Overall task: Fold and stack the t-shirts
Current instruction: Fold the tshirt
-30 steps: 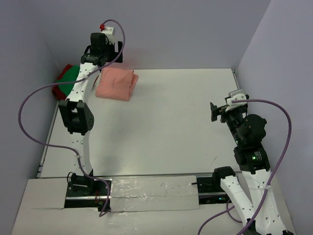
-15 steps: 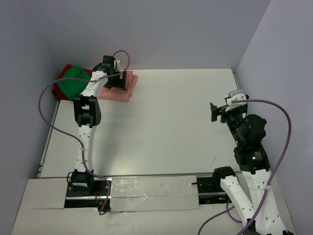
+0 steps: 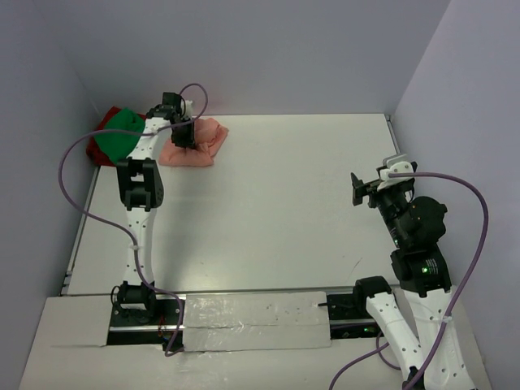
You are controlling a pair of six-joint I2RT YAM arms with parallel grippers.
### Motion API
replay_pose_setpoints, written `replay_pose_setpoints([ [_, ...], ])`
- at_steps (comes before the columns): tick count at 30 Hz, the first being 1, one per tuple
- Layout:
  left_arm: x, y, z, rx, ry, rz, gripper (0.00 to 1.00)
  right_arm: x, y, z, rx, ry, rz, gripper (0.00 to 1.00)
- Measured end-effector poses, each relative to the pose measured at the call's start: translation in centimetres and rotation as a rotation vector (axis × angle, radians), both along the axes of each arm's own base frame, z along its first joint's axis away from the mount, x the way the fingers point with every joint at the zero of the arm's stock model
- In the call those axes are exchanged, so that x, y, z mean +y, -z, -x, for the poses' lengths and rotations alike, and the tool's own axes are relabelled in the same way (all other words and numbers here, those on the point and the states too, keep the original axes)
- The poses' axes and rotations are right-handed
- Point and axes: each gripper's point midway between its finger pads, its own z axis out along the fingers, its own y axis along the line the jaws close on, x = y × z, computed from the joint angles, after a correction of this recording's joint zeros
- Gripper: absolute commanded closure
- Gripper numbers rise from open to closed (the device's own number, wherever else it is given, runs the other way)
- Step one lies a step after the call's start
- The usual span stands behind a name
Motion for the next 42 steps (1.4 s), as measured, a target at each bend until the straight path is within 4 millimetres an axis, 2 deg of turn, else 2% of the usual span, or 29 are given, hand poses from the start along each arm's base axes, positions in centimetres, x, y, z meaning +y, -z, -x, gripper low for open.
replay_pose_setpoints([
  [11, -0.5, -0.2, 0.3, 0.002, 0.040, 0.063, 0.78, 0.0, 0.0, 0.2, 0.000, -0.003, 0.000, 0.11],
  [19, -1.3, -2.1, 1.9, 0.035, 0.074, 0.048, 0.77, 0.1, 0.0, 0.4, -0.001, -0.011, -0.002, 0.11],
  [22, -1.2, -4.5, 1.8, -0.012, 0.087, 0.013, 0.77, 0.1, -0.2, 0.6, -0.008, -0.012, -0.005, 0.11],
  [29, 0.3, -13.5, 0.2, -0.232, 0.070, -0.065, 0.75, 0.2, -0.3, 0.7, -0.015, -0.013, -0.006, 0.11],
  [32, 0.9, -15.8, -0.7, -0.303, 0.063, -0.086, 0.74, 0.2, -0.3, 0.7, -0.016, -0.013, -0.006, 0.11],
  [35, 1.2, -15.6, -0.7, -0.300, 0.061, -0.089, 0.74, 0.1, -0.4, 0.8, -0.018, -0.013, -0.006, 0.11],
  [38, 1.1, -13.6, 0.0, -0.245, 0.073, -0.081, 0.72, 0.1, -0.4, 0.8, -0.019, -0.013, -0.006, 0.11],
  [41, 0.4, -10.7, 1.6, -0.158, 0.115, -0.044, 0.49, 0.1, -0.4, 0.8, -0.019, -0.013, -0.006, 0.11],
  [42, 0.0, -10.1, 2.1, -0.135, 0.134, -0.029, 0.36, 0.1, -0.4, 0.8, -0.019, -0.013, -0.006, 0.11],
])
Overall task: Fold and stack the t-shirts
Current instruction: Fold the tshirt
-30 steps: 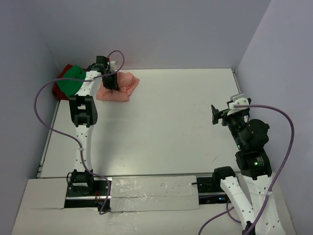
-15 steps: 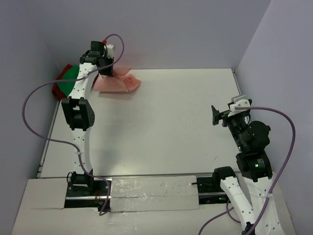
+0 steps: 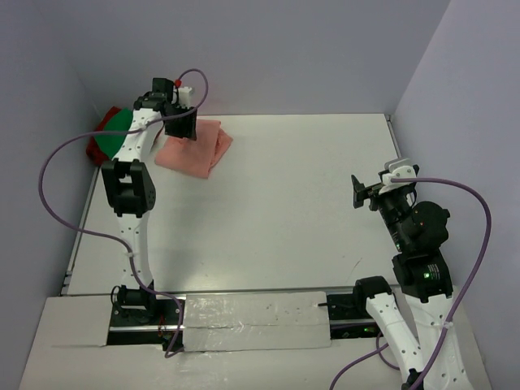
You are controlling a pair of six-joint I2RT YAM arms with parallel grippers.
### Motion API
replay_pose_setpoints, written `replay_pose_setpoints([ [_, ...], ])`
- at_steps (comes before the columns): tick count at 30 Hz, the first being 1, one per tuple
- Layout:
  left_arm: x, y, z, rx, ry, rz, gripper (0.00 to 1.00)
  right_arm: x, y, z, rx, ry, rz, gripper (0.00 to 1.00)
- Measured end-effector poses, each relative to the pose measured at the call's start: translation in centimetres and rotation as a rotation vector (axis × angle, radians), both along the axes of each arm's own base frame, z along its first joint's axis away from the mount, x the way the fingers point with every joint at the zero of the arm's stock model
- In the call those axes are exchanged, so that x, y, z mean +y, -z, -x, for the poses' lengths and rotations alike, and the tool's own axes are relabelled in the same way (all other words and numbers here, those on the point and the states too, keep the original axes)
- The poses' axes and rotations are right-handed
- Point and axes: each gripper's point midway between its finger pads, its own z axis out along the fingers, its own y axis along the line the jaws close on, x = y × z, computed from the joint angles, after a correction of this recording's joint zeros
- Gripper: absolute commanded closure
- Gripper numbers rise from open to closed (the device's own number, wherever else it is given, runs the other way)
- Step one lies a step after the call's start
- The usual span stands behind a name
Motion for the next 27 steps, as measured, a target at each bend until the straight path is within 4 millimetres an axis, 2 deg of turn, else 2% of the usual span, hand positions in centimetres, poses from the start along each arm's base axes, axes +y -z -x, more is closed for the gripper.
replay_pose_setpoints([
  [2, -1.0, 0.8, 1.0, 0.040, 0.047, 0.028, 0.28, 0.0, 0.0, 0.0, 0.000, 0.000, 0.000, 0.11],
  [3, -1.5, 1.0, 1.4, 0.053, 0.068, 0.041, 0.07, 0.0, 0.0, 0.0, 0.000, 0.000, 0.000, 0.11],
  [4, -2.1, 1.2, 1.7, 0.061, 0.099, 0.045, 0.05, 0.0, 0.0, 0.0, 0.000, 0.000, 0.000, 0.11],
  [7, -4.1, 2.8, 3.7, 0.112, 0.175, 0.060, 0.04, 0.0, 0.0, 0.0, 0.000, 0.000, 0.000, 0.11],
  [12, -6.9, 6.7, 7.7, 0.208, 0.278, 0.034, 0.04, 0.0, 0.0, 0.0, -0.002, 0.000, 0.000, 0.11],
  [14, -7.0, 7.8, 8.2, 0.208, 0.268, 0.008, 0.04, 0.0, -0.1, 0.1, -0.002, 0.000, 0.000, 0.11],
  [16, -6.4, 8.1, 7.6, 0.167, 0.226, -0.021, 0.04, 0.0, 0.0, 0.1, -0.002, -0.001, 0.000, 0.11],
  [18, -5.4, 7.4, 6.7, 0.096, 0.170, -0.045, 0.04, 0.0, -0.1, 0.1, -0.003, -0.001, 0.000, 0.11],
  [20, -4.4, 5.6, 5.7, 0.018, 0.116, -0.059, 0.04, 0.0, -0.1, 0.1, -0.003, -0.001, 0.000, 0.11],
  [23, -3.5, 0.7, 3.3, -0.148, 0.047, -0.057, 0.04, 0.0, -0.1, 0.1, -0.003, -0.002, 0.000, 0.11],
  [26, -3.4, -4.9, 1.6, -0.318, 0.011, -0.028, 0.04, 0.1, -0.1, 0.1, -0.003, -0.006, 0.000, 0.11],
  [27, -3.5, -6.2, 1.3, -0.362, 0.004, -0.015, 0.03, 0.1, 0.0, 0.1, -0.002, -0.008, 0.000, 0.11],
])
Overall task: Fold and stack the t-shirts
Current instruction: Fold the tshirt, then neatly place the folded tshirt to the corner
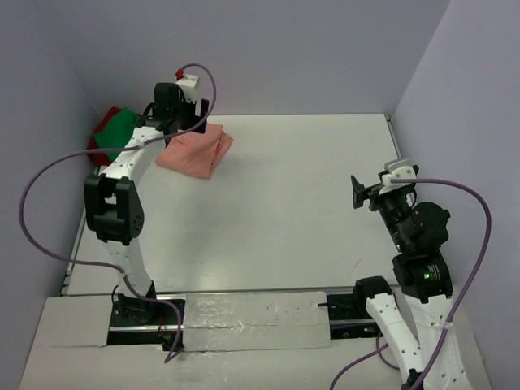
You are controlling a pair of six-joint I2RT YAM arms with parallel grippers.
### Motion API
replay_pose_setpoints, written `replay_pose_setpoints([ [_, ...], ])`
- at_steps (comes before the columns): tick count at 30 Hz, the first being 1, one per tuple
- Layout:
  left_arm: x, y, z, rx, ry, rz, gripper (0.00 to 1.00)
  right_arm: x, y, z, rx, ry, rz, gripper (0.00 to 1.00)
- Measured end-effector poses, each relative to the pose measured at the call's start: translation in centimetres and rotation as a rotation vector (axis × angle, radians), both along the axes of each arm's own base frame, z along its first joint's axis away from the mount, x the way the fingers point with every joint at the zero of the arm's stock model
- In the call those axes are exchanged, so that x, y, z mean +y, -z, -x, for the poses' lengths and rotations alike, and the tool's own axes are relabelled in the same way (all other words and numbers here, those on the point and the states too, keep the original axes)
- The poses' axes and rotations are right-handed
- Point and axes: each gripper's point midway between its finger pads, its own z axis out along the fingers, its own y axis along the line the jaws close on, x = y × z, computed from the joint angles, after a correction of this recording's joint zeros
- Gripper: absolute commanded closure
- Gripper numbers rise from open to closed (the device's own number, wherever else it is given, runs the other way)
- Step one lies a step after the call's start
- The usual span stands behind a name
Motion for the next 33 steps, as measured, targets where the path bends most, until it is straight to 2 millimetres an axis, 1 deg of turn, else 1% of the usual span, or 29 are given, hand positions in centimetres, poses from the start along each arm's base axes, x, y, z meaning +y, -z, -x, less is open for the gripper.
replay_pose_setpoints([
  [1, 0.0, -1.5, -0.2, -0.052, -0.005, 0.014, 0.03, 0.0, 0.0, 0.0, 0.000, -0.001, 0.000, 0.11],
  [2, 0.0, -2.5, -0.1, -0.084, -0.011, 0.021, 0.04, 0.0, 0.1, 0.0, 0.001, -0.001, 0.000, 0.11],
  [4, 0.0, -3.8, -0.2, -0.118, -0.020, 0.029, 0.05, 0.0, 0.3, -0.1, 0.007, -0.001, 0.001, 0.12],
  [5, -0.1, -4.4, -0.7, -0.129, -0.025, 0.035, 0.07, 0.0, 0.5, -0.1, 0.010, -0.001, 0.001, 0.12],
  [6, -0.2, -4.7, -1.2, -0.133, -0.029, 0.041, 0.08, 0.0, 0.6, -0.1, 0.013, -0.001, 0.002, 0.12],
  [8, -0.4, -4.4, -2.5, -0.127, -0.041, 0.055, 0.08, 0.0, 0.7, -0.2, 0.019, -0.001, 0.002, 0.12],
  [9, -0.5, -3.6, -2.9, -0.111, -0.047, 0.060, 0.08, 0.1, 0.8, -0.3, 0.022, -0.001, 0.002, 0.12],
  [11, -0.2, -1.4, -3.0, -0.055, -0.060, 0.058, 0.09, 0.1, 1.0, -0.5, 0.033, -0.001, 0.004, 0.12],
  [14, 0.4, 2.8, -2.6, 0.052, -0.080, 0.044, 0.10, 0.1, 1.8, -1.0, 0.065, 0.000, 0.008, 0.12],
  [17, 0.9, 6.2, -2.1, 0.144, -0.090, 0.042, 0.11, 0.2, 2.3, -1.3, 0.085, 0.000, 0.010, 0.12],
  [19, 1.1, 7.8, -1.5, 0.198, -0.091, 0.047, 0.11, 0.2, 2.3, -1.3, 0.089, 0.000, 0.011, 0.12],
  [20, 1.1, 8.6, -1.2, 0.224, -0.090, 0.052, 0.11, 0.2, 2.4, -1.4, 0.089, 0.000, 0.011, 0.12],
  [22, 1.0, 9.4, -0.7, 0.261, -0.083, 0.063, 0.11, 0.2, 2.4, -1.4, 0.090, 0.000, 0.011, 0.12],
  [25, 0.5, 10.4, -0.3, 0.296, -0.064, 0.075, 0.11, 0.2, 2.4, -1.4, 0.094, 0.000, 0.008, 0.12],
  [29, -0.4, 11.7, -1.0, 0.336, -0.035, 0.092, 0.10, 0.2, 2.5, -1.4, 0.096, 0.000, 0.004, 0.12],
  [31, -0.8, 13.5, -1.6, 0.375, -0.028, 0.095, 0.09, 0.2, 2.5, -1.4, 0.097, 0.002, 0.003, 0.12],
  [33, -0.8, 15.2, -1.7, 0.420, -0.031, 0.089, 0.09, 0.1, 2.5, -1.4, 0.099, 0.005, 0.001, 0.12],
])
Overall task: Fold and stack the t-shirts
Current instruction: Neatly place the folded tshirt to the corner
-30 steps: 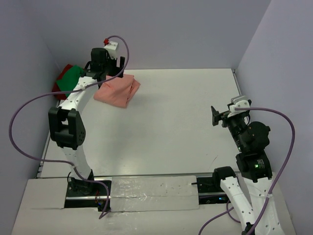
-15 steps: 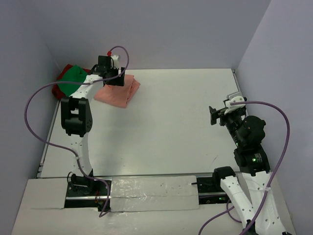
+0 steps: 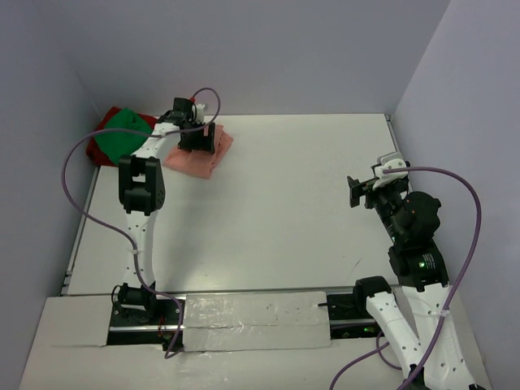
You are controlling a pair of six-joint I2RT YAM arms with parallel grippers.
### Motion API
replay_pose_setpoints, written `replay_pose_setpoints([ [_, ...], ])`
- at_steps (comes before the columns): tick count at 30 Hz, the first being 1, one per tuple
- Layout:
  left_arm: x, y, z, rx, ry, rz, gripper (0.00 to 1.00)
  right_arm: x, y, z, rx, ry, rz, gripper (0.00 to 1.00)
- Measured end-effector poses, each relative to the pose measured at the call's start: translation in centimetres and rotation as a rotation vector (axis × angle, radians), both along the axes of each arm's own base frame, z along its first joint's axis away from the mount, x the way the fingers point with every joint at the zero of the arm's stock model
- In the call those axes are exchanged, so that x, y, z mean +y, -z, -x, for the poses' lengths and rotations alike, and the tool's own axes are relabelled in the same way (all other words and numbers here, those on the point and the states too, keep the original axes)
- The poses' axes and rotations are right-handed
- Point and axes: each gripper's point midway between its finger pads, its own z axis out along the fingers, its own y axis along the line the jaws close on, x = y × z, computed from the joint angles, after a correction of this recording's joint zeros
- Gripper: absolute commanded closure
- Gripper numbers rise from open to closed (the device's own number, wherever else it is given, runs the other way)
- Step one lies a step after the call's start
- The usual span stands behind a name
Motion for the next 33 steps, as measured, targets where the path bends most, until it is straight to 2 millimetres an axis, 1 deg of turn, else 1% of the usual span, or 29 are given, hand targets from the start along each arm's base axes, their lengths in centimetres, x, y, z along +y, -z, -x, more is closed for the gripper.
replay_pose_setpoints([
  [1, 0.0, 0.3, -0.4, 0.005, -0.004, -0.002, 0.09, 0.0, 0.0, 0.0, 0.000, 0.002, 0.000, 0.12],
  [3, 0.0, -0.2, -0.9, 0.001, -0.009, 0.000, 0.08, -0.1, 0.0, 0.0, 0.000, 0.003, 0.000, 0.12],
  [8, 0.8, 0.1, -1.1, 0.021, -0.035, 0.003, 0.07, -0.1, 0.0, 0.0, 0.000, 0.007, 0.000, 0.12],
  [11, 1.7, 0.3, -1.1, 0.034, -0.050, 0.004, 0.07, -0.1, 0.0, 0.0, 0.001, 0.007, -0.003, 0.12],
  [15, 3.7, 0.3, -0.8, 0.050, -0.072, 0.029, 0.07, -0.1, 0.0, 0.0, 0.001, 0.008, -0.007, 0.12],
  [20, 7.5, 0.3, 1.3, 0.098, -0.119, 0.054, 0.08, -0.2, -0.1, 0.1, -0.004, 0.011, -0.007, 0.12],
  [24, 10.2, 0.2, 3.3, 0.123, -0.156, 0.046, 0.08, -0.2, -0.4, 0.3, -0.015, 0.010, -0.009, 0.12],
  [26, 11.4, 0.3, 3.9, 0.135, -0.176, 0.042, 0.08, -0.2, -0.6, 0.5, -0.024, 0.010, -0.010, 0.12],
  [30, 12.8, 0.1, 3.9, 0.147, -0.203, 0.044, 0.08, -0.2, -0.8, 0.8, -0.033, 0.010, -0.014, 0.12],
  [33, 13.2, 0.2, 3.8, 0.152, -0.210, 0.044, 0.08, -0.2, -0.8, 0.8, -0.033, 0.010, -0.016, 0.12],
])
